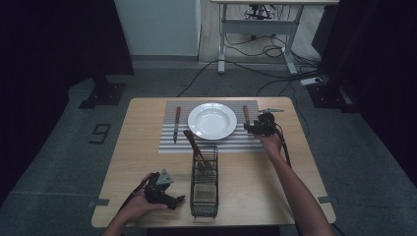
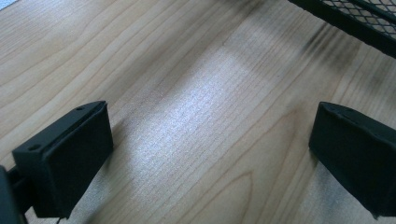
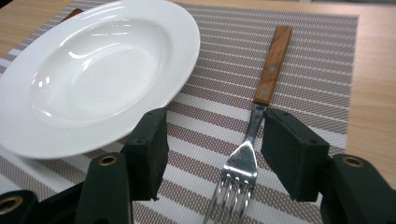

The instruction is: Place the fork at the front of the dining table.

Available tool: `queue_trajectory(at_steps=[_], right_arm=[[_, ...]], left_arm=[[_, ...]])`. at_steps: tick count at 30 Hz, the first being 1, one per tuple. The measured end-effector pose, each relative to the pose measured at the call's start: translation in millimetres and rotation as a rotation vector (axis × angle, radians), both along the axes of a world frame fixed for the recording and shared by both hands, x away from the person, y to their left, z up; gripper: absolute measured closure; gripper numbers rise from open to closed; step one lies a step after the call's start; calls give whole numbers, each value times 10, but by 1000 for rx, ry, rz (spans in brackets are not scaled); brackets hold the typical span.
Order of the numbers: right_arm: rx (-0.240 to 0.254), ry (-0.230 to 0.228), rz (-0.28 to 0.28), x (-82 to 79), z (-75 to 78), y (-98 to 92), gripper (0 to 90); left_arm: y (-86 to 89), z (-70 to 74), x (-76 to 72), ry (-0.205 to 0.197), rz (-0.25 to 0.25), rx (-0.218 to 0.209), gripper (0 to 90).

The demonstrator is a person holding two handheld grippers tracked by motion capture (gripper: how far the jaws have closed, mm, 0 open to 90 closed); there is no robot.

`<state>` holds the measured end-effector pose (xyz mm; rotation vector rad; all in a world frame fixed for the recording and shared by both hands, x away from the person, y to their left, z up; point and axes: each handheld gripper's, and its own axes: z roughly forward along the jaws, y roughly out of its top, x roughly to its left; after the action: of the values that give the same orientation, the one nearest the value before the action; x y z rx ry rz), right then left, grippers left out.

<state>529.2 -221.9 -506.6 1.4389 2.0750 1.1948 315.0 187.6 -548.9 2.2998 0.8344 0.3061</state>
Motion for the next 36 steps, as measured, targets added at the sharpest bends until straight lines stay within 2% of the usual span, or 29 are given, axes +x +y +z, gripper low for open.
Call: queue_trajectory(at_steps=[6,7,11,16,17,18,22,25,27,28,31,36], right_arm=[[7,-39,15,-229,122,-68,377],[7,-39,15,-229,122,-68,377],[-4,-64,57,-455,234,-97,370],[19,-72,119,-763,316,-78,370],[19,-72,119,-763,316,-78,370],[28,-71,162,-910,333,-41,369],[13,-75,241,-1205,339,61,347],[37,-78,276,-1393,293,126,343],[46,-76,291,-1439,265,144,343],[56,-55,321,-1514,207,173,343],[35,-82,317,-1586,203,179,350],[53,-98,267,-1562,223,104,328]], left_arm=[[0,0,-1,0,0,0,0],[0,0,-1,0,0,0,0],[0,0,0,0,0,0,0],[0,0,0,0,0,0,0],[0,0,0,0,0,0,0],[0,0,0,0,0,0,0],[0,0,0,0,0,0,0],[0,0,0,0,0,0,0],[0,0,0,0,0,0,0],[0,0,0,0,0,0,0],[0,0,-2,0,2,0,0],[0,0,-2,0,2,0,0]])
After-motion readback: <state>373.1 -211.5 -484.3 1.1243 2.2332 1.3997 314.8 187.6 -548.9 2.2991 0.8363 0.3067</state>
